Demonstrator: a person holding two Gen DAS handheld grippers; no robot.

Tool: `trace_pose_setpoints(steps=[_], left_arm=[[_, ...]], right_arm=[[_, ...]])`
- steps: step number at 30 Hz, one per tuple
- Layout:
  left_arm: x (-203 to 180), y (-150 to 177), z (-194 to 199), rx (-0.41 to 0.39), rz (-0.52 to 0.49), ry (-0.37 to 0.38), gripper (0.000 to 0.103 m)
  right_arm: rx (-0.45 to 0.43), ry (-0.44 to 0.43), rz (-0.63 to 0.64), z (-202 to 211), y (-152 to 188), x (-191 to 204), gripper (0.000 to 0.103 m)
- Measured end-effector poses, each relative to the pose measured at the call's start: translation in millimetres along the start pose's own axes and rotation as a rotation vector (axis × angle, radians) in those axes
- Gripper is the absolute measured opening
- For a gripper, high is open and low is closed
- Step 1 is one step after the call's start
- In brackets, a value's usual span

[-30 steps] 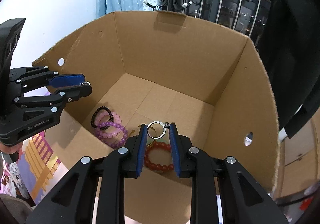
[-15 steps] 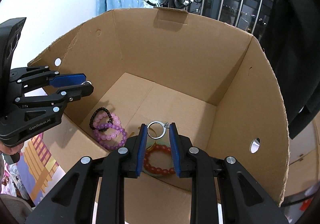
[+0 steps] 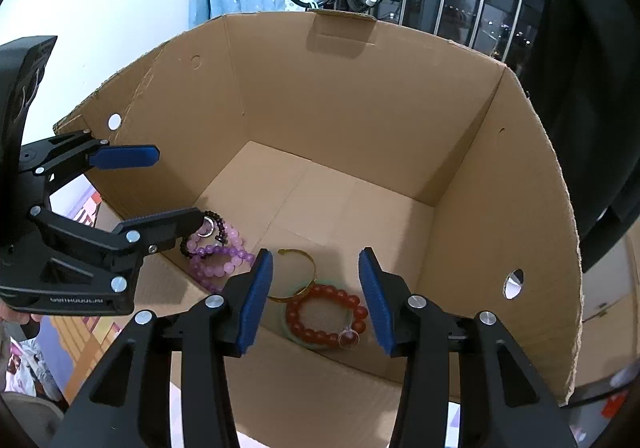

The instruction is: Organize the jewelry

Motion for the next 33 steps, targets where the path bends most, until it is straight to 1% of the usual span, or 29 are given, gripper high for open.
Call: trace_pose_setpoints(steps=[3, 6, 12, 23, 27, 33], left_arm=[[1.1, -0.1, 0.3, 0.002, 0.001, 0.003, 0.076], [0.6, 0.6, -1.4, 0.017, -0.004, -0.013, 0.076], [2.7, -0.6, -2.4, 0.022, 0.011, -0.015, 0.076], [3.0, -0.1, -4.2, 0.033, 0.001, -0.028, 0.076], [0.4, 0.1, -5.8, 0.038, -0.007, -0.029, 0.081], [-0.9, 1.2, -8.3, 0.045, -0.019, -0.038, 0.081]], right_arm=[[-0.001, -0.003, 0.002, 0.6, -0.2, 0.3, 0.044], [-0.001, -0.002, 0.0, 1.1, -0.4, -0.1, 0.044], [0.0, -0.004, 0.0, 1.6, -0.7, -1.2, 0.044], [-0.002, 0.001, 0.004, 1.0, 0.5, 0.0, 0.044], [-0.001, -0.003, 0.005, 0.9, 0.3, 0.3, 0.044], [-0.003, -0.006, 0.007, 1.5, 0.5, 0.0, 0.044]])
Point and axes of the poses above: each gripper's, at about its wrist camera, not at the fingertips, and z roughly against the way its jaws point, x to its left, y to its underside, the point moved 3 cm from there along -z, roughly the way its jaws point, and after that the axes turned 7 degrees about -z, right-handed, at the moved point
